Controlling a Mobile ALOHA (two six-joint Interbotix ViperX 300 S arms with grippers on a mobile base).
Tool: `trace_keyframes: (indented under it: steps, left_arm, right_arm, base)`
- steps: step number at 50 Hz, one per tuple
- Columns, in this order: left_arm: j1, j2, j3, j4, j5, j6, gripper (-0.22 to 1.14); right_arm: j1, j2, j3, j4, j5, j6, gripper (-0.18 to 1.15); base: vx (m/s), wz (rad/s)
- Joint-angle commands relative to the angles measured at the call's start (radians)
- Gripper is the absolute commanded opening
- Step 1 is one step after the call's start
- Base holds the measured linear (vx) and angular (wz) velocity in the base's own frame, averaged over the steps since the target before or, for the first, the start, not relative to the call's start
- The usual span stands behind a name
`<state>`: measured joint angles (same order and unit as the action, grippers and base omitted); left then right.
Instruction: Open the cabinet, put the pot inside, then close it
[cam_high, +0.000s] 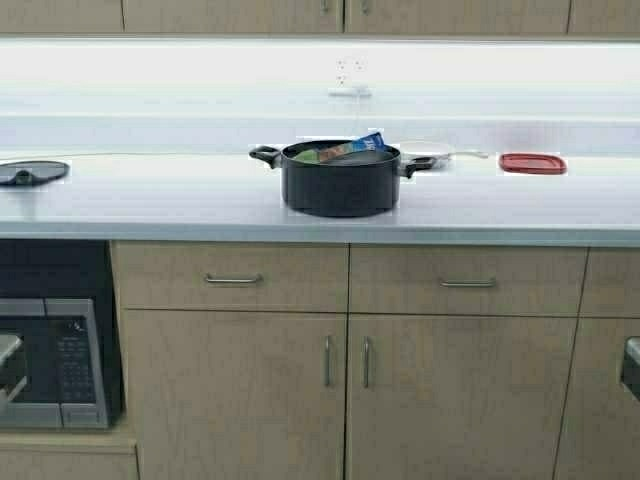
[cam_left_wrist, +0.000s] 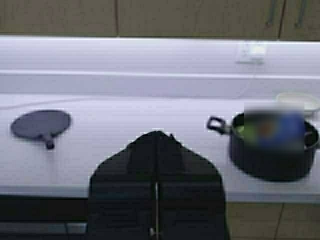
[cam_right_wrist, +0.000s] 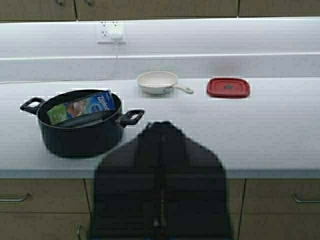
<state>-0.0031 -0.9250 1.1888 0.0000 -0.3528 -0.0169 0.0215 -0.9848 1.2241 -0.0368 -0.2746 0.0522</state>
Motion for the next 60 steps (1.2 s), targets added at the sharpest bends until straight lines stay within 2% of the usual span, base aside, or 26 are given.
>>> trace_keyframes:
  steps: [1,60]
  left_arm:
    - [-0.002,0.0,-0.005,0.003,-0.008,0.002,0.02]
    - [-0.003,0.06,0.011,0.003,-0.026,0.005,0.02]
  right_arm:
    - [0.014,0.009,-0.032,-0.017,-0.003,-0.002,0.06]
    - [0.017,0.106,-0.046,-0.043,-0.006,0.005,0.06]
  base:
    - [0.22,-0.06]
    - [0.28,-0.02]
